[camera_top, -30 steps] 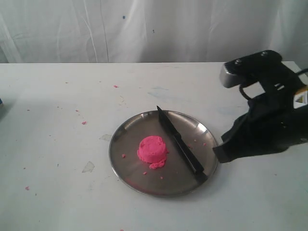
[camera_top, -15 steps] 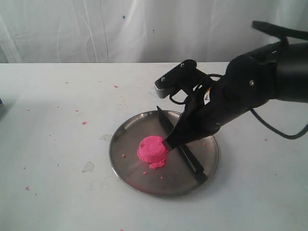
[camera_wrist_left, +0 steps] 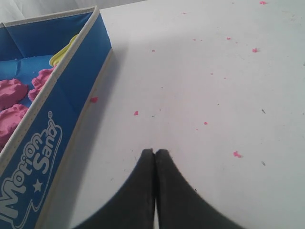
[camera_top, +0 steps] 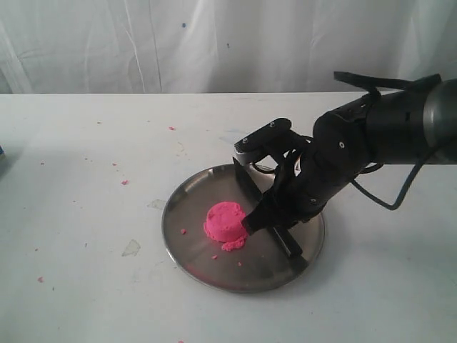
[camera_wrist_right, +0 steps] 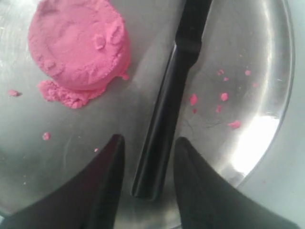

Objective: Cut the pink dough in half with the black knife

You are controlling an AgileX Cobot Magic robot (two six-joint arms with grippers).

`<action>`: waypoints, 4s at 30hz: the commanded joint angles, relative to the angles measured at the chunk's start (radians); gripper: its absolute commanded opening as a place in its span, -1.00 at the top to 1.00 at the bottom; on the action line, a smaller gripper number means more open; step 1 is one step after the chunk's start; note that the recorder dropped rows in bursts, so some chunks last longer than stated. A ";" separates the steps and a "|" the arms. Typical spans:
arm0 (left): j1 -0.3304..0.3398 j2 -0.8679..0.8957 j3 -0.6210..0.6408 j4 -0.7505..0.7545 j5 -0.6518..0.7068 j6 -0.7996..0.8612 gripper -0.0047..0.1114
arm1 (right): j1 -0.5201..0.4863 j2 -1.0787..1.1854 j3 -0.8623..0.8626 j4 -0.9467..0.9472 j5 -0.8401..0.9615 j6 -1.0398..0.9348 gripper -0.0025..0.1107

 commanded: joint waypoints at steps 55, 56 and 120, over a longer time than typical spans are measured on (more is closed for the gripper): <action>-0.004 -0.004 -0.006 0.000 -0.003 0.000 0.92 | -0.017 0.017 -0.002 -0.060 0.096 0.021 0.96; -0.004 -0.004 -0.006 0.000 -0.003 0.000 0.92 | -0.017 0.001 -0.002 -0.069 0.137 0.021 0.96; -0.004 -0.004 -0.006 0.000 -0.003 0.000 0.92 | 0.481 -0.101 0.107 -0.627 0.527 0.468 0.37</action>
